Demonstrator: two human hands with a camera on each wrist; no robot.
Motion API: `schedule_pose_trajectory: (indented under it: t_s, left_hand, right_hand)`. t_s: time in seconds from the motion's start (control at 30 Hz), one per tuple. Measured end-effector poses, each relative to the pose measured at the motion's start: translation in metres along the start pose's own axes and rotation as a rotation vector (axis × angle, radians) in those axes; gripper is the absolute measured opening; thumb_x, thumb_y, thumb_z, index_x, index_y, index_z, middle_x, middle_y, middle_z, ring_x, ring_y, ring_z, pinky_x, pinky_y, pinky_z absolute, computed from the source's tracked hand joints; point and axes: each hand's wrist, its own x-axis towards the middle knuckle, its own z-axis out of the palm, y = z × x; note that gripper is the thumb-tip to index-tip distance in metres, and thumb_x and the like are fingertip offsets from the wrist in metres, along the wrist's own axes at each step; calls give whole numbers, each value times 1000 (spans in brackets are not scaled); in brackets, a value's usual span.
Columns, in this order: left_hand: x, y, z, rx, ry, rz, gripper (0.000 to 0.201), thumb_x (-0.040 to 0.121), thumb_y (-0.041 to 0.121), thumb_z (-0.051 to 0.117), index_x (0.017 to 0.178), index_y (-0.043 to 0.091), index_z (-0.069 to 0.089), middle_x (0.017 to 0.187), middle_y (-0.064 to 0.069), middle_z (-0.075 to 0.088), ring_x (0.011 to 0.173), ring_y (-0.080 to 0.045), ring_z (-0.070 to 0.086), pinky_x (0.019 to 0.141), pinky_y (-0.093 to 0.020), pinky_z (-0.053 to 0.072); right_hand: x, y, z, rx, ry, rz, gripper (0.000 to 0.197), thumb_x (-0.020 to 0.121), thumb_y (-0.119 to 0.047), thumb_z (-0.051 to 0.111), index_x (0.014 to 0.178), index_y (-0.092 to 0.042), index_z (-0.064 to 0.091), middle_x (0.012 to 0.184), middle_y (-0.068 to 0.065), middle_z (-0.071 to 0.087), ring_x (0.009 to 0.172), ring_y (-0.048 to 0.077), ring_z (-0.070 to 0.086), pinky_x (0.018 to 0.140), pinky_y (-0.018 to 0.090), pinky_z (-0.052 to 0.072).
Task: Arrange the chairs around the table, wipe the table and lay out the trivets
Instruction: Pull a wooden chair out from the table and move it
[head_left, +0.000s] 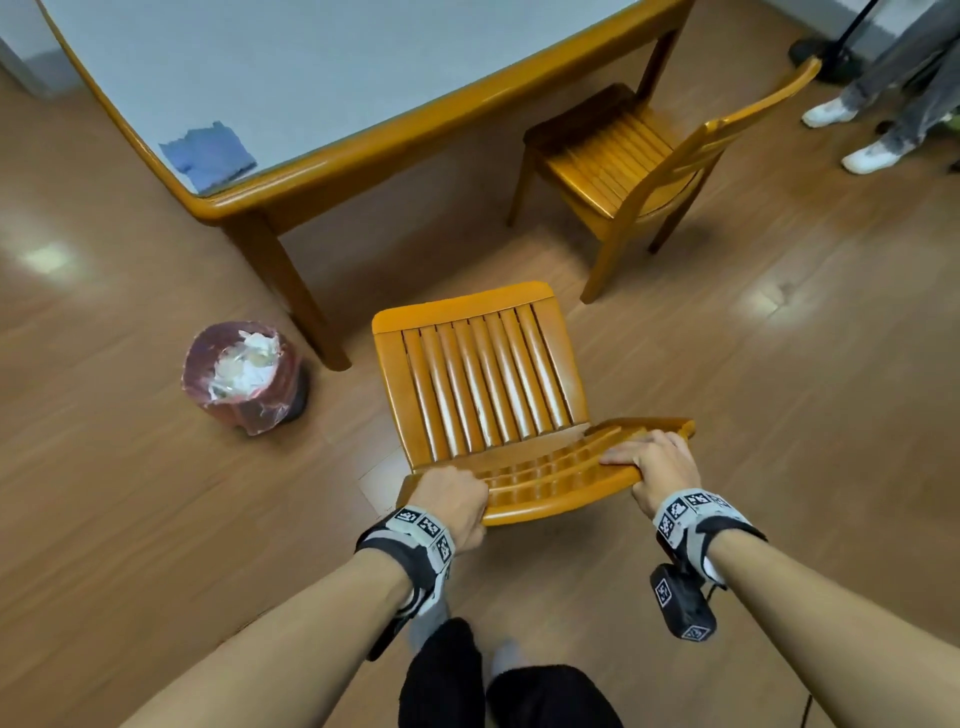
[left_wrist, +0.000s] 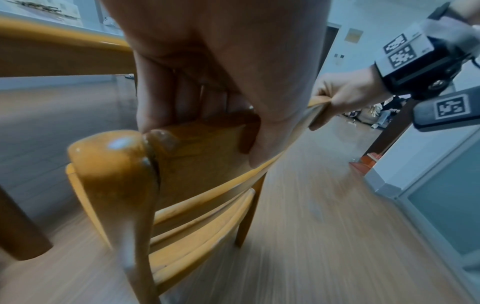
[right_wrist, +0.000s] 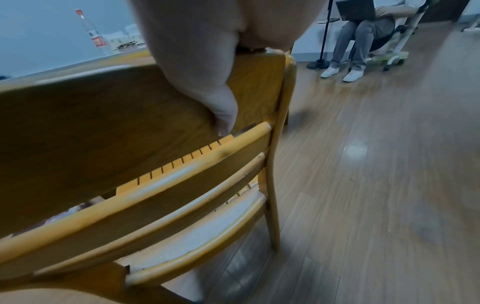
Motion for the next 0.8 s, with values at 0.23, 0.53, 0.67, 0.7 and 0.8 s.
schedule_pose_trajectory:
  t_s: [0.23, 0.53, 0.67, 0.7, 0.8]
  left_hand:
    - [52, 27, -38, -61, -3, -130, 25, 84, 36, 52, 89, 16, 67, 92, -6, 69, 85, -31, 66, 69, -35, 50]
    - [91, 11, -73, -138, 38, -499, 20, 79, 34, 58, 87, 18, 66, 94, -6, 68, 89, -31, 65, 68, -33, 46]
    - [104, 4, -68, -192, 64, -616, 17, 81, 34, 57, 88, 21, 65, 93, -3, 67, 87, -29, 64, 69, -33, 47]
    - [105, 5, -66, -204, 74, -630, 16, 81, 34, 57, 88, 21, 65, 92, -3, 67, 87, -29, 64, 68, -33, 45]
    - [102, 9, -59, -279, 78, -663, 17, 81, 33, 58, 90, 22, 66, 91, -2, 66, 87, -28, 64, 65, -32, 42]
  right_hand:
    - [61, 42, -52, -52, -2, -166, 60, 69, 4, 65, 109, -41, 71, 122, -15, 64, 110, 20, 42, 105, 33, 20]
    - [147, 43, -79, -43, 35, -368, 53, 70, -1, 66, 102, -43, 72, 117, -17, 63, 113, 17, 40, 97, 35, 18]
    - [165, 35, -82, -124, -38, -353, 55, 74, -2, 65, 109, -44, 68, 120, -14, 61, 116, 19, 40, 98, 36, 21]
    - [165, 35, -81, -144, -37, -356, 56, 73, -2, 65, 109, -45, 67, 120, -13, 61, 115, 19, 40, 98, 36, 22]
    - [167, 35, -81, -199, -70, -357, 57, 76, -4, 63, 114, -47, 65, 118, -11, 61, 114, 20, 41, 98, 37, 25]
